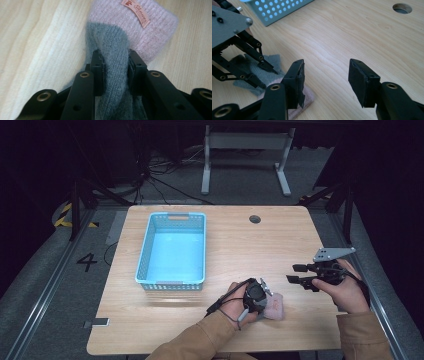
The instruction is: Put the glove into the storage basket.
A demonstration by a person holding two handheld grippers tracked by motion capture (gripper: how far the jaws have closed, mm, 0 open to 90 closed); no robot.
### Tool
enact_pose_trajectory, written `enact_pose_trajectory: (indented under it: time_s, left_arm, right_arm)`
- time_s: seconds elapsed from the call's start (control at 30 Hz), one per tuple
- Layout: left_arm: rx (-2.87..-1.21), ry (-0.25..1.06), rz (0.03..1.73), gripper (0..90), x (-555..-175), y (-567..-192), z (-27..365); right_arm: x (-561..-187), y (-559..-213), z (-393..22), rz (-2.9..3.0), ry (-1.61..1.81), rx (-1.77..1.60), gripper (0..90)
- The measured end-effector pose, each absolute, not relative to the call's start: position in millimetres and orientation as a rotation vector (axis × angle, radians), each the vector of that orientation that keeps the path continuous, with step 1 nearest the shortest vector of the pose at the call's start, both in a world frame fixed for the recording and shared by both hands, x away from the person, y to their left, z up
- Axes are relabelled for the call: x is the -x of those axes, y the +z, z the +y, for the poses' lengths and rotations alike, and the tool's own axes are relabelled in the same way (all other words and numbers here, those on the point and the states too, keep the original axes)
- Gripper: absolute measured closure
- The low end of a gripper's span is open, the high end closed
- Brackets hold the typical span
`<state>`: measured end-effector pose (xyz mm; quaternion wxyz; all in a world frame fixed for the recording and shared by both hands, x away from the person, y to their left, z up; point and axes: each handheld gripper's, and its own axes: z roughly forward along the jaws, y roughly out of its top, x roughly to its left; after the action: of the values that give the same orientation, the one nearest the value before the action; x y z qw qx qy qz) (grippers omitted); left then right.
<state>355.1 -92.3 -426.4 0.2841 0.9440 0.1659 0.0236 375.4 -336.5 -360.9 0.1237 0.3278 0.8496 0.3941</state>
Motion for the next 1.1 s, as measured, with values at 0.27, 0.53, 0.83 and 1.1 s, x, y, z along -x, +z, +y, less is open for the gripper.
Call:
enact_pose_trajectory:
  time_s: [0.27, 0.53, 0.83, 1.1]
  left_arm:
    - [-2.476, 0.1, 0.438, 71.7, -358.9, -395.0, -74.4]
    - [-2.438, 0.167, 0.482, 71.6, -373.8, -362.6, -41.2]
    - [-2.383, 0.198, 0.547, 71.6, -385.1, -344.1, -7.7]
    - [-2.348, 0.249, 0.607, 71.6, -397.0, -326.4, 26.5]
  right_arm:
    - [-384.2, -357.2, -333.8, 2.475, 1.177, -0.936, 47.7]
    - [-389.8, -355.8, -331.9, 2.474, 1.182, -0.933, 47.7]
    - [-391.5, -359.2, -330.9, 2.486, 1.171, -0.943, 47.7]
    - [-390.1, -362.0, -330.0, 2.494, 1.164, -0.947, 47.7]
